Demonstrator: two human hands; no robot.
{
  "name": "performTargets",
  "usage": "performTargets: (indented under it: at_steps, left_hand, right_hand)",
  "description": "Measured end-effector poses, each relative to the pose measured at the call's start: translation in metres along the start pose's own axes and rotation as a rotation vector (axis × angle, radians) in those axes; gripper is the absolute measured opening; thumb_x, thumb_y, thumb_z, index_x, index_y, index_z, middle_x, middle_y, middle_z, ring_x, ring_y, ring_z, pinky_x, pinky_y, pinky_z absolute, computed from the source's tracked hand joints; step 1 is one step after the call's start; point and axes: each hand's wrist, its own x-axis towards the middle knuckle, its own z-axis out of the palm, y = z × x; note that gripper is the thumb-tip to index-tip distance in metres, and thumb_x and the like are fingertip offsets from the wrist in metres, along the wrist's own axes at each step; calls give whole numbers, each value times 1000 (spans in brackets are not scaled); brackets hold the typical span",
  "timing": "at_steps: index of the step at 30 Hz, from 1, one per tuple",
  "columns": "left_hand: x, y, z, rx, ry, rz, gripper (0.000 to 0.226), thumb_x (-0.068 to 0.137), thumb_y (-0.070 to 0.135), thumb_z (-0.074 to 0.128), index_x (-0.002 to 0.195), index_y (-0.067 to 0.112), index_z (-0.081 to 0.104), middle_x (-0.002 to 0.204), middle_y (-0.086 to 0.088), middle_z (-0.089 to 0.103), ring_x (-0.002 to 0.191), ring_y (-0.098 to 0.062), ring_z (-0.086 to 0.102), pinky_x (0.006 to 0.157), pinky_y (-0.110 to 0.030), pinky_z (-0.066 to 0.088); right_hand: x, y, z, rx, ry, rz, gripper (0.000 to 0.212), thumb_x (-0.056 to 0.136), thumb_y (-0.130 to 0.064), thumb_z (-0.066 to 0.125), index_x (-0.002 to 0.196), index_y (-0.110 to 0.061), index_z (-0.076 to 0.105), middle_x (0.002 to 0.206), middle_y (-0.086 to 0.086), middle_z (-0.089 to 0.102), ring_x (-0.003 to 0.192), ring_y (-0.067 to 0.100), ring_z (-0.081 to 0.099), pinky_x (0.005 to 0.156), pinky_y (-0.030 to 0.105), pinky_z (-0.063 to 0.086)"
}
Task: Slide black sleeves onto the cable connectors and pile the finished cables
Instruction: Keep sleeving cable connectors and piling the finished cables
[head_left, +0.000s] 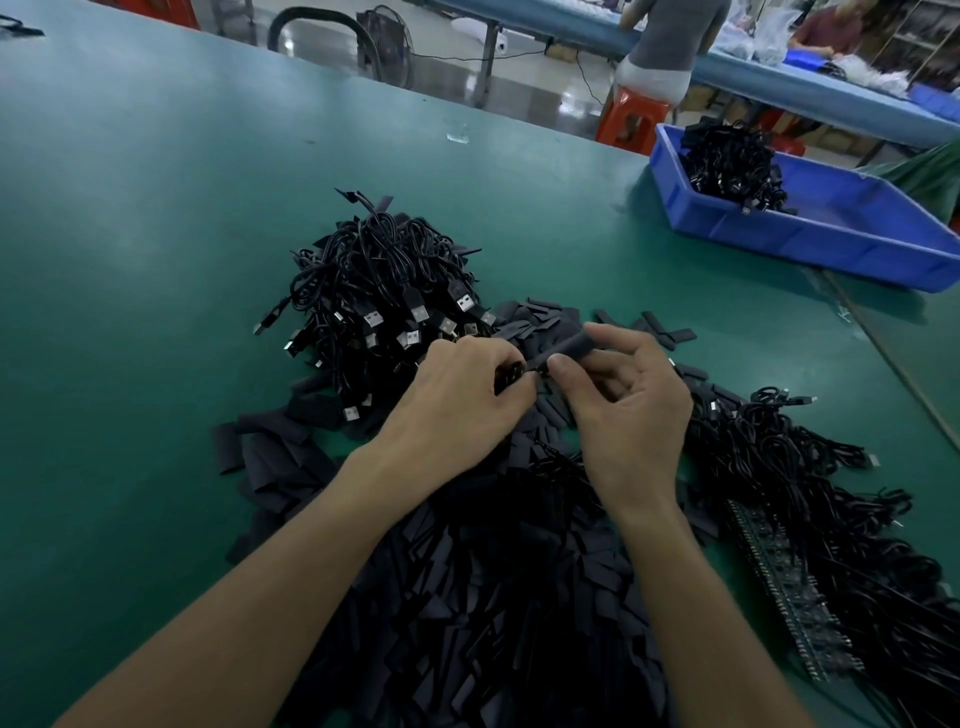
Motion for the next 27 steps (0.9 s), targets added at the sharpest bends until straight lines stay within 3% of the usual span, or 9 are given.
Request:
performTargets:
  at_steps: [5,10,14,17,20,22,25,27]
  left_hand:
    - [-3,4,5,-42,37,-35,18,95,30,64,81,20,72,58,1,65,44,-9,53,40,-22,39]
    - [-3,5,5,-103,28,-53,19,94,28,66,78,21,72,56,4,64,41,-5,51,41,-20,39]
    - [-3,6,3,-132,30,-56,18,94,25,68,76,24,72,52,17,62,44,0,54,42,-11,35]
    - [-3,7,3,-158,46,-48,19,94,26,68,75,27,70,65,8,69,54,-5,62,51,-23,49]
    - [-3,9,4,-208,75,-26,14,93,28,70,81,22,72,70,6,71,62,-9,66,58,-27,53]
    - [-3,9,4,-252,52,-1,9,89,31,74,86,24,70,73,7,70,65,-7,65,59,-22,52]
    - [-2,4,1,-230,-111,-1,28,83,35,80,102,31,60,89,15,67,80,2,65,68,-9,50]
    - [0,0,-3,-137,-173,-23,32,84,42,77,109,35,58,94,21,61,85,5,62,70,-7,49]
  right_hand:
    - [-7,0,12,1,62,-14,41,87,-16,77,117,-40,62,88,-24,70,88,-4,70,79,10,52]
    - [-14,0,16,49,65,26,38,90,-23,75,119,-46,63,88,-8,76,84,9,74,79,29,59]
    - [-13,-1,17,93,37,65,39,92,-18,72,118,-45,63,89,-7,77,84,11,74,81,31,60]
    - [-9,-5,15,145,11,72,36,92,-15,72,116,-41,64,86,-4,77,82,13,74,80,29,59]
    - [-1,-11,12,198,0,81,32,91,-9,70,109,-36,64,81,-2,76,74,14,73,72,23,57]
    - [3,-14,10,260,44,117,29,91,-6,70,105,-31,62,81,0,77,72,13,72,69,19,55]
    - [8,-15,4,336,142,172,27,92,-5,69,106,-25,58,78,-2,76,72,11,72,66,20,54]
    - [10,-16,1,388,176,197,26,92,-4,68,107,-22,57,75,-3,76,68,10,71,63,19,53]
